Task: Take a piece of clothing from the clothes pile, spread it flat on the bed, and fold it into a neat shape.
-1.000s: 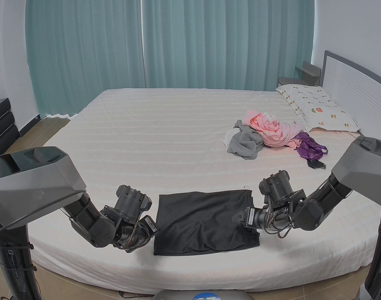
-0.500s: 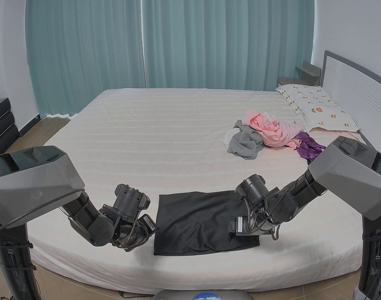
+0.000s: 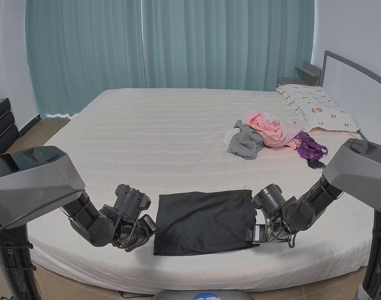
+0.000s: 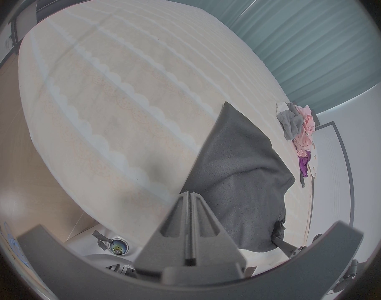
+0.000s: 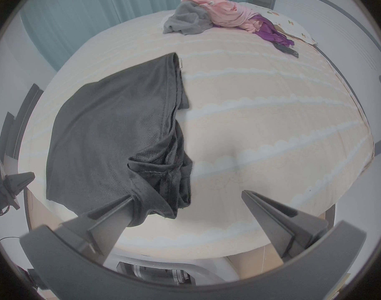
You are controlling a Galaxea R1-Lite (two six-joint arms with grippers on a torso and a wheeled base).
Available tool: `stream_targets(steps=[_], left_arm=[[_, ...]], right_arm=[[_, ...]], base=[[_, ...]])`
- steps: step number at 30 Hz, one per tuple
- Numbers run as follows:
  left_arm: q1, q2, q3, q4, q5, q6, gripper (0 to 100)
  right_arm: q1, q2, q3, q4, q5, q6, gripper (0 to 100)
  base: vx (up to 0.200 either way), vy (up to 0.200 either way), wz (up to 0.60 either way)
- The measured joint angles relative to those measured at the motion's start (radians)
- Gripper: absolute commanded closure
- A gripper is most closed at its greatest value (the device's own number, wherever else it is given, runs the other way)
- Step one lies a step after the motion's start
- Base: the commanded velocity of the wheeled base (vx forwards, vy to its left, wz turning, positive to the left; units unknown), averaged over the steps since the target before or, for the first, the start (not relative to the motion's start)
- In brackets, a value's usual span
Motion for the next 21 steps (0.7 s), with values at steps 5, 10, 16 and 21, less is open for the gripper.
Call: stream_targets(steps=[5,10,16,21], left_arm=[[-0.003,0.0,0.0,0.0,0.0,0.0,100],[-0.005,0.0,-0.001,0.0,0.0,0.001,100],[-0.006,0.0,-0.002,0.0,0.0,0.0,100],[-0.007,0.0,-0.003,0.0,0.0,0.001,100]], right_arm=[[-0.023,-0.038,0.09,-0.117,0.0,0.006,0],[-0.041,-0.06,0.164,-0.278,0.009,0.041,0],[-0.059,-0.068,0.23,-0.373,0.09,0.08,0],[-0.082,-0.062,0.236,-0.506,0.221,0.105,0]], base=[[0.0,0.0,0.0],[0.0,0.0,0.0],[0.0,0.0,0.0],[0.0,0.0,0.0]])
